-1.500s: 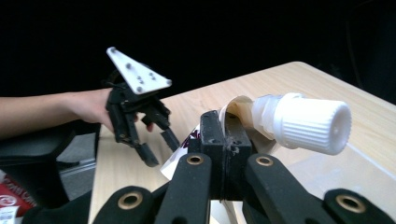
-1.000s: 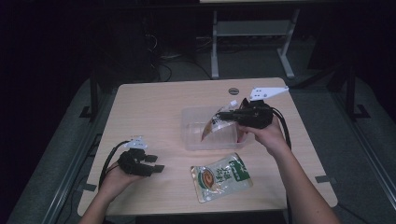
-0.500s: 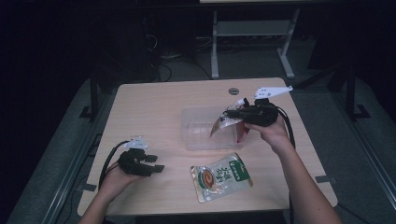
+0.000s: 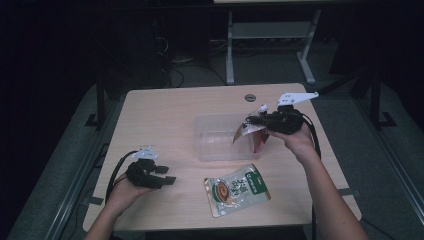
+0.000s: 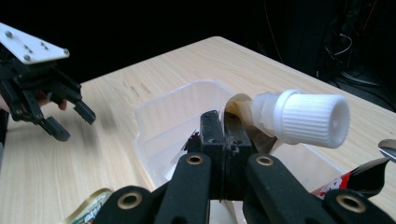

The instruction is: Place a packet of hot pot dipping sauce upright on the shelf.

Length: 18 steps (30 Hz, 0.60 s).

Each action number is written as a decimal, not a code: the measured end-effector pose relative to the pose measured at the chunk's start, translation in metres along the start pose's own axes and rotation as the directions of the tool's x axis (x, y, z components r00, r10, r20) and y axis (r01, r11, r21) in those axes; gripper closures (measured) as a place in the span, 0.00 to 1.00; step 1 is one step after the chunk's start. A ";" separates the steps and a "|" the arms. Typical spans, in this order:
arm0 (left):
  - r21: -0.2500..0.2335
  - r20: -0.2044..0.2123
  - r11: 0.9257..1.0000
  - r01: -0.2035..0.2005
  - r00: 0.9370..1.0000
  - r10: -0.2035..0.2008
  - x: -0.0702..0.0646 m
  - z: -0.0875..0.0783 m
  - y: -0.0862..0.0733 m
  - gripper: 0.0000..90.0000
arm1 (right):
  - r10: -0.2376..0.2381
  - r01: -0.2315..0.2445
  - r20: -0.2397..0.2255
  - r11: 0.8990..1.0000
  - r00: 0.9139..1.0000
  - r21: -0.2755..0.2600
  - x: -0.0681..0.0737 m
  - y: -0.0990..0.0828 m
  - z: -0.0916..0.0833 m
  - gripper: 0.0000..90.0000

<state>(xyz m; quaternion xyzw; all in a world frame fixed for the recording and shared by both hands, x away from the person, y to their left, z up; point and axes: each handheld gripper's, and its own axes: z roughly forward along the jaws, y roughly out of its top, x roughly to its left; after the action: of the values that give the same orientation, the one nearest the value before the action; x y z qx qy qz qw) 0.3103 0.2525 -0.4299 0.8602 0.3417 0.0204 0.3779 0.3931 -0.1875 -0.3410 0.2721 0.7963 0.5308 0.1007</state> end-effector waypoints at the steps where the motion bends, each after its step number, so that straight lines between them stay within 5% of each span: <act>1: -0.001 0.000 1.000 0.001 1.000 -0.001 0.000 0.000 0.000 0.48 | -0.002 0.002 -0.001 1.000 1.000 0.000 0.000 0.000 0.001 0.99; 18: -0.004 0.007 1.000 -0.002 1.000 0.002 0.001 0.000 0.001 0.48 | -0.066 0.066 -0.037 0.998 0.997 0.010 0.010 0.011 0.019 0.99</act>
<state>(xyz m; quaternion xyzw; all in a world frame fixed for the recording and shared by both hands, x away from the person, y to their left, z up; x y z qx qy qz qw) 0.3114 0.2526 -0.4300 0.8599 0.3394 0.0186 0.3808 0.3967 -0.1635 -0.3374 0.2362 0.8094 0.5279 0.1020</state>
